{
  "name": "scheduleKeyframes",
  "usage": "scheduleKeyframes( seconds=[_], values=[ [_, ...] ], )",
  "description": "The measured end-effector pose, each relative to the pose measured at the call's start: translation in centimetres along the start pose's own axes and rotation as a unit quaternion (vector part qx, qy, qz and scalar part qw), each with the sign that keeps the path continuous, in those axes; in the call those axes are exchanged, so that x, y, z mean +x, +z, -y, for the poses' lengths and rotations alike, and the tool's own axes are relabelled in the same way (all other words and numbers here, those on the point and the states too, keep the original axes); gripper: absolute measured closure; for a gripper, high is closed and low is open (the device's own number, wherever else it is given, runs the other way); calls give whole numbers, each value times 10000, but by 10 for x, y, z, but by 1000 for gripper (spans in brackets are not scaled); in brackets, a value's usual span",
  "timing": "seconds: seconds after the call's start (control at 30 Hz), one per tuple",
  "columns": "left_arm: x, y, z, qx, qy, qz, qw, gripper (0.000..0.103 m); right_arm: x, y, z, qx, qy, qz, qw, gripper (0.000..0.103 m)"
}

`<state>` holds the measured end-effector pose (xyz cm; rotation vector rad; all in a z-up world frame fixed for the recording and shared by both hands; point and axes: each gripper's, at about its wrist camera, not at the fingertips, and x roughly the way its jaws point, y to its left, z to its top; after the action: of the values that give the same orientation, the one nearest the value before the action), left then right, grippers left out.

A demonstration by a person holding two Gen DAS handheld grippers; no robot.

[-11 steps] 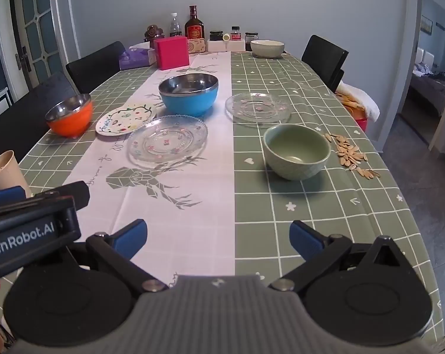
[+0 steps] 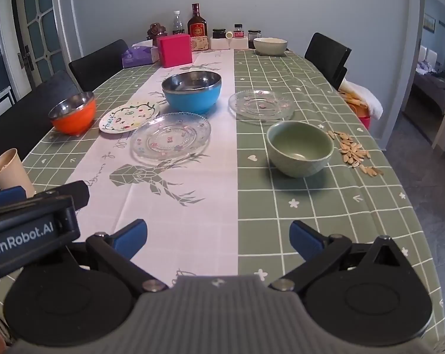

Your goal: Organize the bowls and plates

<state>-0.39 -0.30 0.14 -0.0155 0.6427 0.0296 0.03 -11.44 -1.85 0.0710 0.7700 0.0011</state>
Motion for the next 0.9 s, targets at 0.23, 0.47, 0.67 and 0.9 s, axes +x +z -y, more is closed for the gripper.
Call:
scheduleKeyframes(
  seconds=[0.23,0.47,0.67,0.9],
  values=[
    [0,-1,0,27,15,-32,10000,11,4,-1,2,-7,-124,-127,9998,3],
    [0,-1,0,44,-4,-47,10000,11,3,0,2,-97,-226,-103,9996,3],
    [1,-1,0,61,43,-55,10000,11,1,0,-1,-213,-312,-60,9993,3],
    [2,-1,-2,27,18,-93,10000,11,1,0,-1,-209,-305,-55,9993,3]
  ],
)
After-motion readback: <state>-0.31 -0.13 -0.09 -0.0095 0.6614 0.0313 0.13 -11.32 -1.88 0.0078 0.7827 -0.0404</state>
